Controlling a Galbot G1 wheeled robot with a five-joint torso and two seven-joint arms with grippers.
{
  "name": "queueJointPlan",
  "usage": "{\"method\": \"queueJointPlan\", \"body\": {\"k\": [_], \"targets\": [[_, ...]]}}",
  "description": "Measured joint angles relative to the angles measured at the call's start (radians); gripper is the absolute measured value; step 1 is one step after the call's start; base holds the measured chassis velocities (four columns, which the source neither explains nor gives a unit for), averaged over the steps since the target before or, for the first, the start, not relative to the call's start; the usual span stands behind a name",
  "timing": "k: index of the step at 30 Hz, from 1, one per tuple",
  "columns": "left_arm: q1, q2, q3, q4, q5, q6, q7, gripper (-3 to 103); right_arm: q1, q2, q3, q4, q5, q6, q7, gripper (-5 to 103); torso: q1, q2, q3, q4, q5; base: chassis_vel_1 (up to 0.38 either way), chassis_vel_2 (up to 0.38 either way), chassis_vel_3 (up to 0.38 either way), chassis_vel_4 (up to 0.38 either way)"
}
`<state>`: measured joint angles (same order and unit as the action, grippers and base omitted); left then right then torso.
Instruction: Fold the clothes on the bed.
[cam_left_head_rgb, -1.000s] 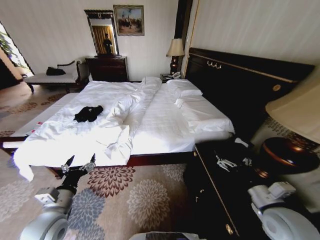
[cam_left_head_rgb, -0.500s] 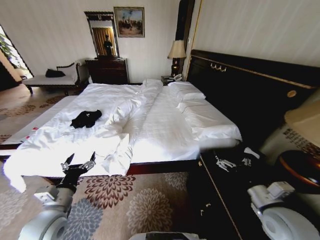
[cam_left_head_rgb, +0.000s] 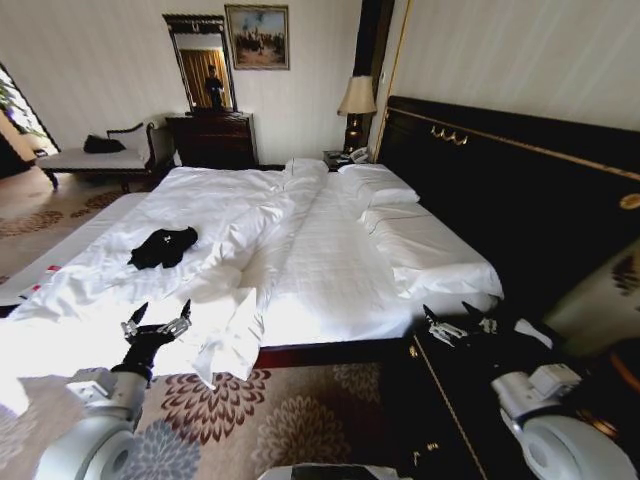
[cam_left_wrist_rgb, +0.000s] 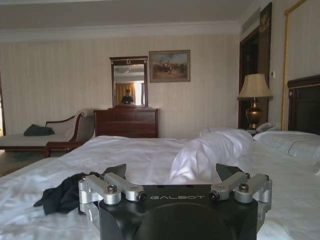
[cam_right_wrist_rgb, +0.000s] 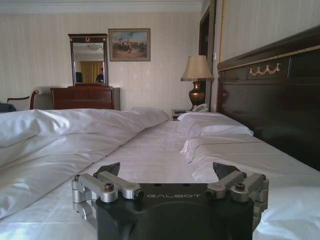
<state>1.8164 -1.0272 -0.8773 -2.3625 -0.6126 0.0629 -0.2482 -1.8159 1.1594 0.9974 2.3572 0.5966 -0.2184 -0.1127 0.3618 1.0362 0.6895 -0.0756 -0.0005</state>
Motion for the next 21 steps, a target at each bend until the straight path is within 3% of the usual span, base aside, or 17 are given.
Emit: {"method": "queueJointPlan", "body": {"k": [21], "targets": [[-0.019, 0.014, 0.005, 0.021, -0.012, 0.002, 0.006, 100, 0.022, 0.009, -0.02, -0.02, -0.006, 0.025, 0.006, 100, 0.0, 0.0, 0.0, -0.0001, -0.0003, -0.121, 0.164, 0.122, -0.167]]}}
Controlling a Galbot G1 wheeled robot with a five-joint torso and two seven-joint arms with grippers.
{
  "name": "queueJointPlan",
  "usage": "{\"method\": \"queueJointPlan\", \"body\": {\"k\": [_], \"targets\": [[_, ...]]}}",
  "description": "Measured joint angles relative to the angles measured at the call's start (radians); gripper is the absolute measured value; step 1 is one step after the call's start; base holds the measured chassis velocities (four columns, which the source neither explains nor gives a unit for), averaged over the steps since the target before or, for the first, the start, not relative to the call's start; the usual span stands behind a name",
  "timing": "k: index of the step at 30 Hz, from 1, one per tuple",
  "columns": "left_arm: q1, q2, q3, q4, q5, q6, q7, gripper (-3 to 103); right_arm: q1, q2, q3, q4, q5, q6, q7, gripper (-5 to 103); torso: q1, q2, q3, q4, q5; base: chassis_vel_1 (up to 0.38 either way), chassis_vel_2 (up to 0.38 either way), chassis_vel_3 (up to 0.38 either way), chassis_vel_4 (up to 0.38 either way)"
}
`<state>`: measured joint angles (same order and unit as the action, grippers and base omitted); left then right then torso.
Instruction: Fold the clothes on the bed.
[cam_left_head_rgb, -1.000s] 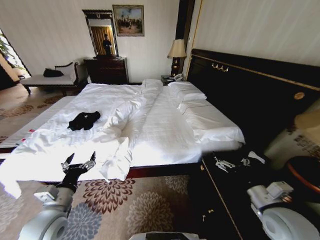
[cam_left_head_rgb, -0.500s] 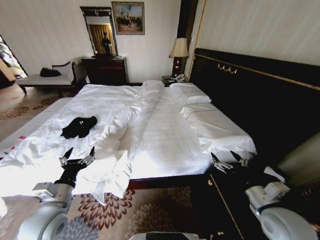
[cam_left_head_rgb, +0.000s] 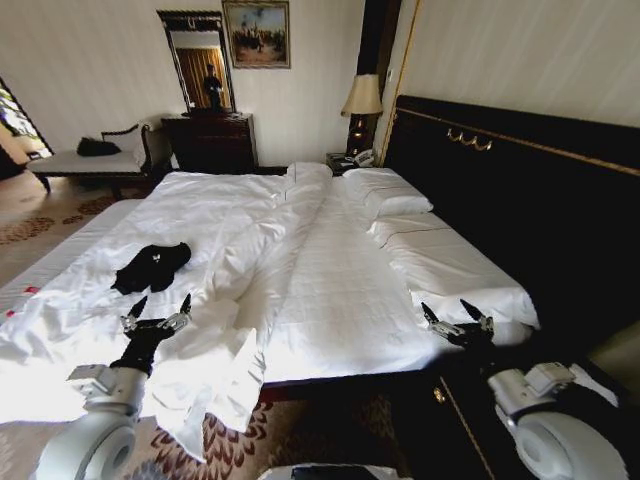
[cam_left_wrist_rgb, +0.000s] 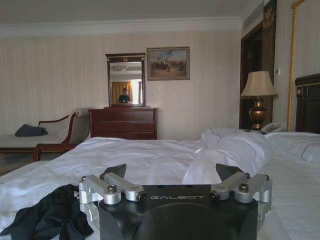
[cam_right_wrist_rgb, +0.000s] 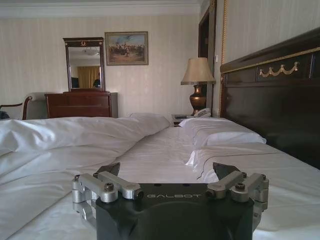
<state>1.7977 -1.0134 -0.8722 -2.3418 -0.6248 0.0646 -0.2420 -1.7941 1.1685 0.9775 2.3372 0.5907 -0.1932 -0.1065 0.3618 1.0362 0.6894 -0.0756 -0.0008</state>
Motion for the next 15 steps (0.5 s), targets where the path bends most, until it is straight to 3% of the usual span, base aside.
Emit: {"method": "queueJointPlan", "body": {"k": [7, 15], "targets": [[-0.012, 0.0, 0.005, 0.004, -0.008, 0.002, 0.0, 100, -0.004, 0.0, 0.004, -0.001, 0.003, 0.001, 0.002, 100, 0.0, 0.0, 0.0, 0.0001, 0.0004, 0.011, 0.152, 0.006, -0.154], [-0.006, -0.003, 0.004, 0.003, -0.008, 0.003, 0.0, 100, -0.007, 0.004, 0.007, 0.001, 0.005, 0.001, 0.004, 100, 0.0, 0.0, 0.0, 0.0, 0.0005, 0.13, 0.191, -0.127, -0.208]]}}
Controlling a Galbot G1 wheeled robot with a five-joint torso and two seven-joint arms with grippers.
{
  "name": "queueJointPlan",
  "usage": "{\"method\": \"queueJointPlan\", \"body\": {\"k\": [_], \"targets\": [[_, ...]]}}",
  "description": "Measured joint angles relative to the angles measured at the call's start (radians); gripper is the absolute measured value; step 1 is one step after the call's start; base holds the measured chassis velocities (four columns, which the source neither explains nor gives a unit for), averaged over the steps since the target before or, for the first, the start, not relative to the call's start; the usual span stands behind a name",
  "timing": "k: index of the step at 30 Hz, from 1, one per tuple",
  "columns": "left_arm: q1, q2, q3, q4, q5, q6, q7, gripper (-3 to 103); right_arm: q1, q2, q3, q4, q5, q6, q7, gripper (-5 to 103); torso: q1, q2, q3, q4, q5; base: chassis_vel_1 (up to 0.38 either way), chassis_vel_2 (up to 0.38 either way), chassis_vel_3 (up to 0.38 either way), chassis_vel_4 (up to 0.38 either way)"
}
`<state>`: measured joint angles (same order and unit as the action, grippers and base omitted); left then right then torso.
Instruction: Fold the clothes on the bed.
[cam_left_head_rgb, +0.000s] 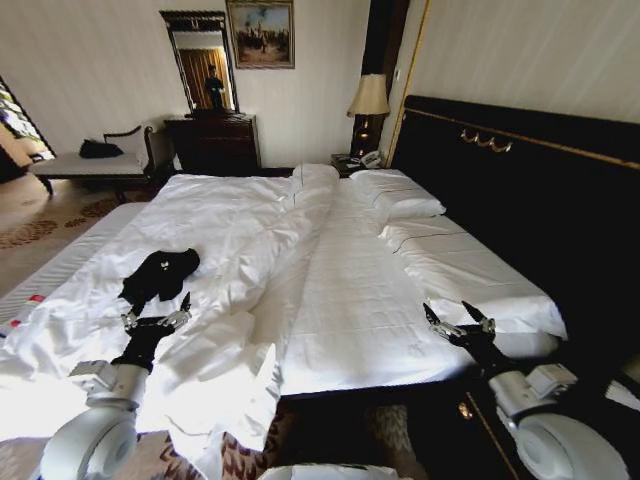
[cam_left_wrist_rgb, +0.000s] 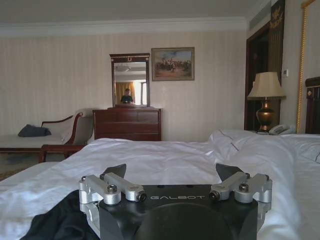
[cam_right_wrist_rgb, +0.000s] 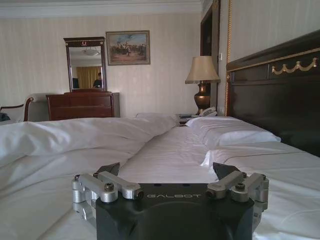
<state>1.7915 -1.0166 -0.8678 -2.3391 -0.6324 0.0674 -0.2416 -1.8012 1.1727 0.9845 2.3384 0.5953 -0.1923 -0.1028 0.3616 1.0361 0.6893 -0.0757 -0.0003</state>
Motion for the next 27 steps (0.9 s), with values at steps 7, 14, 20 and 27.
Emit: {"method": "queueJointPlan", "body": {"k": [7, 14, 20, 27], "targets": [[0.02, -0.006, -0.009, -0.007, 0.0, -0.008, 0.006, 100, -0.012, 0.013, 0.003, 0.014, -0.003, 0.0, 0.0, 100, 0.0, 0.0, 0.0, 0.0001, -0.0006, 0.225, 0.284, -0.215, -0.27], [0.028, -0.01, -0.011, -0.011, 0.0, -0.014, 0.009, 100, -0.024, 0.019, 0.013, 0.025, -0.003, 0.0, 0.0, 100, 0.0, 0.0, 0.0, 0.0, 0.0001, 0.189, 0.268, -0.192, -0.268], [0.032, -0.012, -0.011, -0.012, 0.001, -0.017, 0.01, 100, -0.026, 0.024, 0.013, 0.029, -0.004, 0.001, 0.0, 100, 0.0, 0.0, 0.0, 0.0002, -0.0003, 0.169, 0.249, -0.157, -0.262], [0.033, -0.012, -0.012, -0.013, 0.001, -0.018, 0.01, 100, -0.026, 0.028, 0.013, 0.034, -0.003, 0.001, 0.003, 100, 0.0, 0.0, 0.0, 0.0001, -0.0003, 0.201, 0.275, -0.181, -0.279]]}}
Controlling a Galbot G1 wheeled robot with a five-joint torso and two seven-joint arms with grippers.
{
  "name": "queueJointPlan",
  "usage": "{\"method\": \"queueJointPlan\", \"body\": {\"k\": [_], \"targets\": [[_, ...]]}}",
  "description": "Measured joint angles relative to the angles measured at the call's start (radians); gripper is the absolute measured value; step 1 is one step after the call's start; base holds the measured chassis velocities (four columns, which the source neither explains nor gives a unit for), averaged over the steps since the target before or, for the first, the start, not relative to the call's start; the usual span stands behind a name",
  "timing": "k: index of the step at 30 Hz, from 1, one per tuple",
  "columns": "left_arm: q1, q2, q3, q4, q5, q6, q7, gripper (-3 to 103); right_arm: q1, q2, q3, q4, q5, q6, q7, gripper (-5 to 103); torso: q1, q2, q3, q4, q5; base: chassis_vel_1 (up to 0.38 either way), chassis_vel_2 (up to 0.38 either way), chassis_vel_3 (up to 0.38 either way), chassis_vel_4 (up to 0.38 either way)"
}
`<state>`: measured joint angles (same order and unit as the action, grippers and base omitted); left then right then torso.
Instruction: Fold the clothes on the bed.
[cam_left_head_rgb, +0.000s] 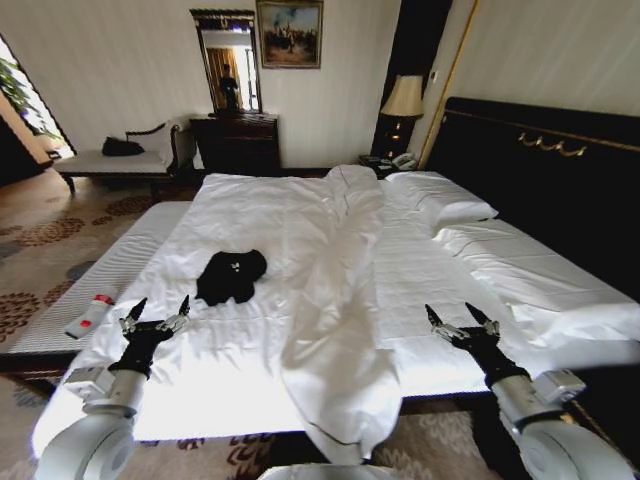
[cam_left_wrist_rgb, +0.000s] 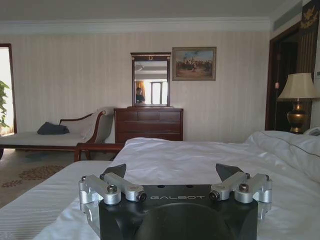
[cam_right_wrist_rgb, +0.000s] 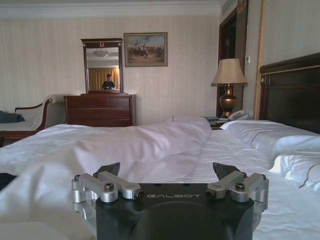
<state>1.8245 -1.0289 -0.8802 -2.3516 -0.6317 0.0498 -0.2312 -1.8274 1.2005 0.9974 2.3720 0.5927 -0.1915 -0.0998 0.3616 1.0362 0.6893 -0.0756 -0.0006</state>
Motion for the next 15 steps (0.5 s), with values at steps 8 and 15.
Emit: {"method": "queueJointPlan", "body": {"k": [8, 15], "targets": [[0.001, -0.002, 0.0, 0.001, 0.001, -0.001, 0.0, 100, -0.009, 0.003, 0.0, 0.037, -0.003, -0.015, -0.001, 100, 0.0, 0.0, 0.0, 0.0001, -0.0001, 0.169, 0.248, -0.171, -0.254], [0.006, -0.004, -0.002, 0.006, 0.002, -0.005, 0.003, 100, -0.024, -0.003, -0.002, 0.115, 0.056, -0.078, 0.013, 100, 0.0, 0.0, 0.0, -0.0001, -0.0008, 0.058, 0.133, -0.059, -0.134]]}}
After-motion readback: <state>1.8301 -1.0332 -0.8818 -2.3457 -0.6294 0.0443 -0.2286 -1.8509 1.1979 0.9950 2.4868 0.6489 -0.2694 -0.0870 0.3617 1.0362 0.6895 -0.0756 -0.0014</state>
